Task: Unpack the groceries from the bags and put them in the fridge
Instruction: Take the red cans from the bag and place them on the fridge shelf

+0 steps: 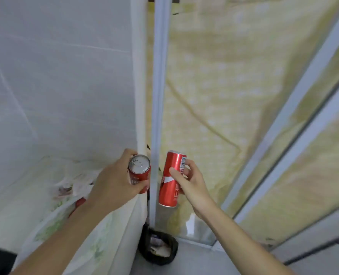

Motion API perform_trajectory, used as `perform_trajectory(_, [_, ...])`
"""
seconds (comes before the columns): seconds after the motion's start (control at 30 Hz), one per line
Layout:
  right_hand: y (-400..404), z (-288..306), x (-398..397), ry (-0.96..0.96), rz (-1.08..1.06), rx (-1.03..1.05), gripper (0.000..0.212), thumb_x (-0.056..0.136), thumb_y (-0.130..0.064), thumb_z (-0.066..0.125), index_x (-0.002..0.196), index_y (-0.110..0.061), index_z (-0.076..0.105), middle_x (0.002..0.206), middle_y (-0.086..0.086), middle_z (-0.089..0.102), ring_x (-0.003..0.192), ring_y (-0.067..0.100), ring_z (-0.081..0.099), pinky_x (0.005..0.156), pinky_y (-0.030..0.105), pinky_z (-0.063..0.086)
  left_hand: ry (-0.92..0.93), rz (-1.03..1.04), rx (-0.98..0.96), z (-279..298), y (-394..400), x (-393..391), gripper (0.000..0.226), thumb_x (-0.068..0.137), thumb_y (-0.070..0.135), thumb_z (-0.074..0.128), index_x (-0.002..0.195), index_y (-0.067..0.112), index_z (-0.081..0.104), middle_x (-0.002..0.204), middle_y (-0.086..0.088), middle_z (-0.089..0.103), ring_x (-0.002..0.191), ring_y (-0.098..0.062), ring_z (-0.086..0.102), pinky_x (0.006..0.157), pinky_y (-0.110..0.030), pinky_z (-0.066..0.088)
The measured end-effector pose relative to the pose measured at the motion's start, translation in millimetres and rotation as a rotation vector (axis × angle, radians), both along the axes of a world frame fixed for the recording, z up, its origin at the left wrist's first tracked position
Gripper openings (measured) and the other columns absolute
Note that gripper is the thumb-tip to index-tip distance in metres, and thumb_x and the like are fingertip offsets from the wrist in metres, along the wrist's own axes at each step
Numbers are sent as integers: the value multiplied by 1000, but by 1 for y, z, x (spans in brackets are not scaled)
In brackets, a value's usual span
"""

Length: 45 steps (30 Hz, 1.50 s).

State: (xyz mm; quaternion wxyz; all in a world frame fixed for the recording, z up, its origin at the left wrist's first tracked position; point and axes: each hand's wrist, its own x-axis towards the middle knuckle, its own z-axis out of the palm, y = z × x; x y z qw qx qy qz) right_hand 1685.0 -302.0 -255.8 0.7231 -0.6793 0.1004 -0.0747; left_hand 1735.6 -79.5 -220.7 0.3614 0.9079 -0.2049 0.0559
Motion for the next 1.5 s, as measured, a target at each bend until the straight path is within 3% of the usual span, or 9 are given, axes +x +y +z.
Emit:
perform_trajectory(0.23, [-139,28,-99,107,-357,259,37,101,-55,57,127,-28,56,90,11,72,76,35,74,71,48,63,-42,-393,-45,21,-181,-17,70,67,38,91,114,44,40,102,18,69,90,-14,71,82,-42,59])
perform_trajectory(0.4, [-224,38,-181,133,-503,305,59,80,-27,77,133,-19,52,90,13,66,75,33,69,66,42,59,-28,-667,-109,30,-308,-51,69,64,39,91,112,45,42,101,19,69,91,-13,70,83,-43,60])
perform_trajectory(0.6, [-299,63,-271,283,-671,-37,88,71,-23,84,151,-35,48,121,1,70,101,23,74,88,34,61,-5,-914,-164,40,-433,-104,66,62,50,86,112,45,43,98,21,70,91,-11,71,83,-42,60])
perform_trajectory(0.7, [-321,86,-311,310,-903,-224,77,75,-21,90,142,-33,53,114,-8,63,89,11,71,66,18,57,27,-1022,-165,45,-488,-127,66,60,54,84,113,44,45,99,21,71,92,-9,71,83,-41,60])
perform_trajectory(0.87, [-375,112,-362,338,-1234,-554,79,58,-30,99,125,-45,58,103,-7,71,90,9,70,74,22,59,50,-1204,-145,57,-574,-153,67,61,50,87,114,40,48,99,21,72,91,-7,71,84,-40,60])
perform_trajectory(1.07, [-439,160,-376,407,-1340,-735,76,58,-34,99,117,-45,51,111,-13,61,98,11,65,69,18,58,53,-1380,-183,82,-683,-170,64,60,48,86,111,37,49,96,21,73,86,-5,72,81,-41,61])
perform_trajectory(1.13, [-463,174,-375,445,-1380,-767,79,53,-38,99,115,-46,50,112,-14,62,104,16,64,79,32,62,50,-1428,-196,93,-717,-175,64,62,47,87,111,38,48,94,22,72,86,-4,71,80,-42,60])
perform_trajectory(1.3, [-525,198,-379,346,-1504,-659,82,56,-19,100,117,-43,52,112,-5,70,97,17,73,85,43,64,52,-1551,-249,125,-794,-189,59,66,42,89,108,39,48,96,21,71,87,-2,69,83,-43,60])
perform_trajectory(1.5, [-608,222,-391,52,-1701,-450,71,70,-12,95,124,-29,52,119,-3,71,97,10,72,70,25,57,85,-1582,-356,171,-885,-232,66,61,51,89,110,43,45,99,18,70,90,-3,70,80,-38,61])
